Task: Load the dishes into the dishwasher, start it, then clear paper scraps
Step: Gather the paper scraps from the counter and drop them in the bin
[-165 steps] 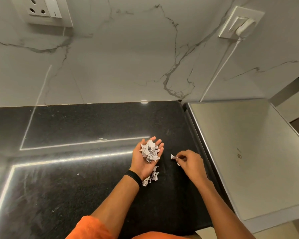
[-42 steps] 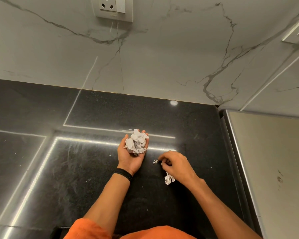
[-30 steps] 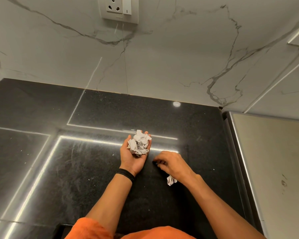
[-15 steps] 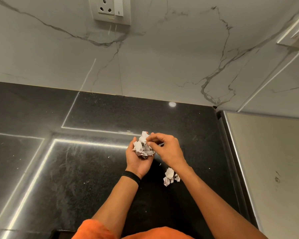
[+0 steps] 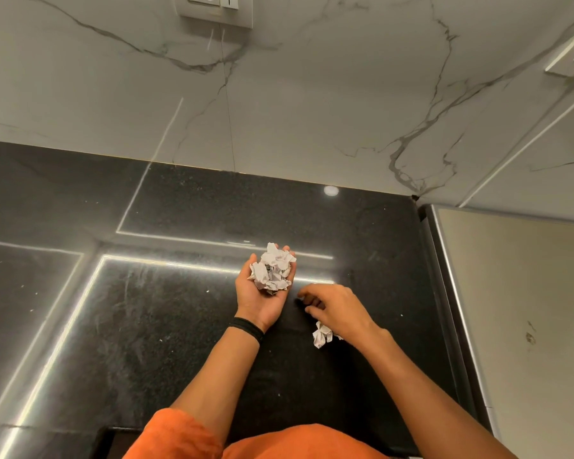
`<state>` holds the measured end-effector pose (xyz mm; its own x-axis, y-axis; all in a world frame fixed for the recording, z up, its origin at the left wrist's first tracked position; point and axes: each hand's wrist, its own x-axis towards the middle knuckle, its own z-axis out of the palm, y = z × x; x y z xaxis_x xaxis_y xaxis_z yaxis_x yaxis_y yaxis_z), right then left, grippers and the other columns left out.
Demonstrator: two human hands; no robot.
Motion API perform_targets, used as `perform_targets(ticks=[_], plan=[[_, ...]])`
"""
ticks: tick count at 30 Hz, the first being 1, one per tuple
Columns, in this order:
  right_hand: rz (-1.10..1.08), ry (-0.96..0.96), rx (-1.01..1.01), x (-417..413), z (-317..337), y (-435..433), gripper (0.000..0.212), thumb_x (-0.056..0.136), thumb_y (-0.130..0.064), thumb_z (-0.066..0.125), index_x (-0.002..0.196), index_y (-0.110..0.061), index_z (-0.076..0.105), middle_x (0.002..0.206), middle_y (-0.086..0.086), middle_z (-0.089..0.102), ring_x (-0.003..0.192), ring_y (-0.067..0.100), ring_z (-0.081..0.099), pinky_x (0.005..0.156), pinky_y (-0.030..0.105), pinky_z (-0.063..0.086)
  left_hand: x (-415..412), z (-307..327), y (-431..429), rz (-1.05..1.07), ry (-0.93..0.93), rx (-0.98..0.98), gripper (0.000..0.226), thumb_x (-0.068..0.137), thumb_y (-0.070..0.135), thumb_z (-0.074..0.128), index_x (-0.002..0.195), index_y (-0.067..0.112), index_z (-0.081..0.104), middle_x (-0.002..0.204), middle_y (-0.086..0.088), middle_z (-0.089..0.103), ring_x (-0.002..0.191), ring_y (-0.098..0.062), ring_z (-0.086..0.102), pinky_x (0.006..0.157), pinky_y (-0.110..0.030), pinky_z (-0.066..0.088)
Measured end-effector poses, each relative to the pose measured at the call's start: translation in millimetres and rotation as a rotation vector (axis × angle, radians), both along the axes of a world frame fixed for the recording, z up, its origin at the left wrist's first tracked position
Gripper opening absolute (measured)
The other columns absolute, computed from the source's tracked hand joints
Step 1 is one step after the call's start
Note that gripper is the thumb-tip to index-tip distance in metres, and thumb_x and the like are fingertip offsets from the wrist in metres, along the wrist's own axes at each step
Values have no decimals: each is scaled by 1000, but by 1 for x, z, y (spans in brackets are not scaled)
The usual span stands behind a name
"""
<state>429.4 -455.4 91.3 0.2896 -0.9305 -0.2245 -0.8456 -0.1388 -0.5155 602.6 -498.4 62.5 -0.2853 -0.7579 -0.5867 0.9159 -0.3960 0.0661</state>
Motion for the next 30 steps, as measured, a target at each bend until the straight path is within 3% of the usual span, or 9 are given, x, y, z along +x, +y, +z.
perform_targets(ticks=[8,13,16,20,25,30], plan=[[52,89,-148,-3,-16,2,16,99,-16,60,112,-25,65,104,-9,70,97,14,56,88,37,50,6,-3,2,3,23,-30,52,103,35,47,141,1,55,138,-22,61,125,-35,61,104,-46,48],[-421,-386,-12,-15,-7,-3,15,98,-12,64,99,-28,65,97,-13,69,95,2,64,89,29,52,1,-1,2,-9,24,-44,50,103,36,46,140,4,57,137,-21,62,127,-34,60,104,-45,48],[-435,-584,16,-9,14,-7,16,94,-11,69,100,-25,64,96,-6,69,95,9,67,90,36,57,-6,-1,4,-31,0,-44,52,103,36,45,142,2,55,139,-21,61,130,-34,58,107,-45,47],[-361,-768,-7,15,35,-10,25,87,-3,76,107,-14,65,94,3,74,95,16,71,88,28,57,-18,2,9,-104,-65,-60,50,104,40,44,134,4,61,128,-16,68,117,-29,64,105,-39,46],[-388,-722,-67,25,40,-15,27,85,-1,77,104,-18,67,96,-2,73,95,12,72,87,29,59,-26,7,14,-121,-76,-43,44,103,40,46,124,8,67,109,-13,71,100,-24,68,96,-36,48],[-358,-569,-147,21,44,-14,20,88,-10,76,104,-20,69,95,-9,72,91,4,70,82,22,57,-28,9,15,-102,-45,-34,46,103,40,46,131,7,63,112,-15,71,102,-26,68,95,-37,51]])
